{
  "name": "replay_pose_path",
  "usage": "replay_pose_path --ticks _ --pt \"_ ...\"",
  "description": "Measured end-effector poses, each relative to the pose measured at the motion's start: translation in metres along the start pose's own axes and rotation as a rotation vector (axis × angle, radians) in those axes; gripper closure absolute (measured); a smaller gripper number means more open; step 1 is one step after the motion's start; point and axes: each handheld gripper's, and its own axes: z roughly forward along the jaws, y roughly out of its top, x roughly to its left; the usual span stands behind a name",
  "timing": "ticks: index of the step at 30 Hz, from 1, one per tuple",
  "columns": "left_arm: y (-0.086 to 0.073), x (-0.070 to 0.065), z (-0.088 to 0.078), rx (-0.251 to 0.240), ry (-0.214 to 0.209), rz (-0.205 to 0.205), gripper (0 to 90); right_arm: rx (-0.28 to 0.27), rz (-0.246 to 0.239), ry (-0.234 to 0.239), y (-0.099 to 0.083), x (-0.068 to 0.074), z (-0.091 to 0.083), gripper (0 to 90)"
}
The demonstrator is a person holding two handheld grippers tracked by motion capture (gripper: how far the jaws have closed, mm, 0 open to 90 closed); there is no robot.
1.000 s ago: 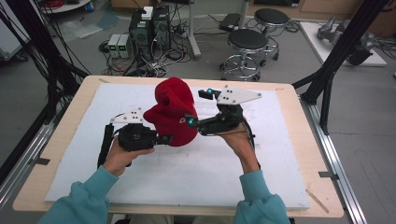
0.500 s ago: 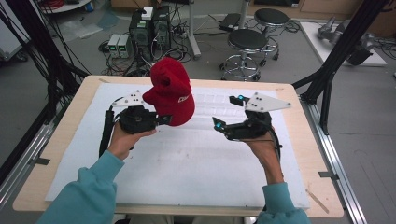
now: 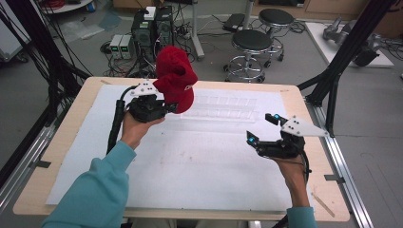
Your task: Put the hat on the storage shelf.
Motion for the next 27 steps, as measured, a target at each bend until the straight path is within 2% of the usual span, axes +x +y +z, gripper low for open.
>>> replay_pose_path --ticks 3,5,7,8,12,13,14,22,25,27 --pt "0.000 0.002 0.005 0.019 0.021 0.013 85.1 0.024 0.028 -0.007 -0.008 -0.002 -0.004 11.0" --pt "0.000 0.004 0.008 0.028 0.034 0.022 85.1 0.017 0.024 -0.019 -0.017 -0.005 -0.007 11.0" --pt "0.000 0.006 0.012 0.040 0.048 0.037 85.1 0.030 0.040 -0.029 -0.025 -0.005 -0.010 11.0" --pt "0.001 0.007 0.013 0.047 0.057 0.047 85.1 0.034 0.037 -0.054 -0.032 -0.006 -0.012 11.0" --pt "0.004 0.011 0.020 0.064 0.086 0.072 85.1 0.039 0.067 -0.058 -0.044 -0.006 -0.013 11.0" --pt "0.004 0.013 0.023 0.064 0.091 0.072 85.1 0.035 0.082 -0.067 -0.052 -0.005 -0.012 11.0" --pt "0.005 0.014 0.025 0.065 0.094 0.070 85.1 0.035 0.082 -0.067 -0.052 -0.005 -0.012 11.0" --pt "0.000 0.018 0.041 0.107 0.117 0.084 85.1 0.005 0.155 -0.101 -0.085 0.000 -0.014 11.0" --pt "-0.001 0.018 0.046 0.101 0.124 0.080 85.1 -0.025 0.151 -0.109 -0.090 0.001 -0.015 11.0" --pt "-0.002 0.017 0.050 0.104 0.128 0.082 85.1 -0.024 0.159 -0.117 -0.093 0.002 -0.014 11.0"
